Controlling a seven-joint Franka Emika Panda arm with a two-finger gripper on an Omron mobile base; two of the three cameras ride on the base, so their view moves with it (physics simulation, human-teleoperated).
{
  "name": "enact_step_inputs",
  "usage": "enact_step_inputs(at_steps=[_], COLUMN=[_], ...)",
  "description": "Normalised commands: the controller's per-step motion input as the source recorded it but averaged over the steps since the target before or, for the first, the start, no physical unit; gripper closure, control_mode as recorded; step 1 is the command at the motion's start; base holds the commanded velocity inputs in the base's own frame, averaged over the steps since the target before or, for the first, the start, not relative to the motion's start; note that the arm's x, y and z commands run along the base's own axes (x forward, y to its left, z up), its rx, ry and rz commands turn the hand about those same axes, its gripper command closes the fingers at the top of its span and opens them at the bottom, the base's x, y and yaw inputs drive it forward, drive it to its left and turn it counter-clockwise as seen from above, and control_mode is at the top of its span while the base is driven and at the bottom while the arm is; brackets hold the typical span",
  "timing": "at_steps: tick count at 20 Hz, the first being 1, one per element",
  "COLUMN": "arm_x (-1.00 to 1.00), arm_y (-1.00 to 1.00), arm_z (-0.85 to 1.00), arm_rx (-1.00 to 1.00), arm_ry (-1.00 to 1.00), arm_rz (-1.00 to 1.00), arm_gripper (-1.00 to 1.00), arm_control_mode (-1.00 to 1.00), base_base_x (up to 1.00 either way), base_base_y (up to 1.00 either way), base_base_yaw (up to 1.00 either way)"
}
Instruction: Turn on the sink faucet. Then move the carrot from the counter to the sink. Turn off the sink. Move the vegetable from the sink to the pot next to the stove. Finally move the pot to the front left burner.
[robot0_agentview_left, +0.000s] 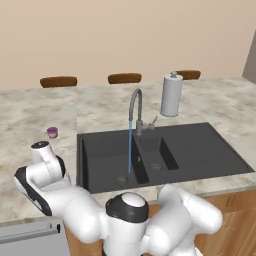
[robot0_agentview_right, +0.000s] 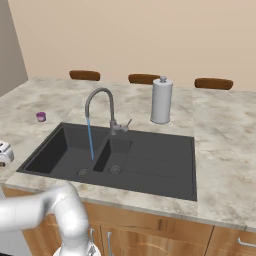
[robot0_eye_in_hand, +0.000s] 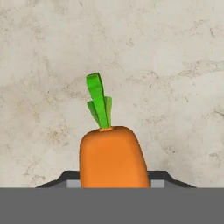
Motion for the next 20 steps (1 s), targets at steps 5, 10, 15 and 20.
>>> enact_step_inputs(at_steps=[5,10,15,20], arm_x=[0.00,0.01,0.18,0.49], arm_y=[-0.72,-0.83,-0.82,-0.65], arm_z=[0.04,0.20,0.28,0.19], arm_rx=[0.05,0.07,0.04,0.00], arm_ry=[-0.02,-0.06,-0.04,0.00], arm_rz=[0.00,0.00,0.00,0.00], arm_gripper=[1.00,1.00,1.00,1.00], arm_control_mode=[-1.00,-1.00,-1.00,-1.00], base_base_x=[0.00,0.00,0.00,0.00], base_base_y=[0.00,0.00,0.00,0.00], base_base_yaw=[0.00,0.00,0.00,0.00])
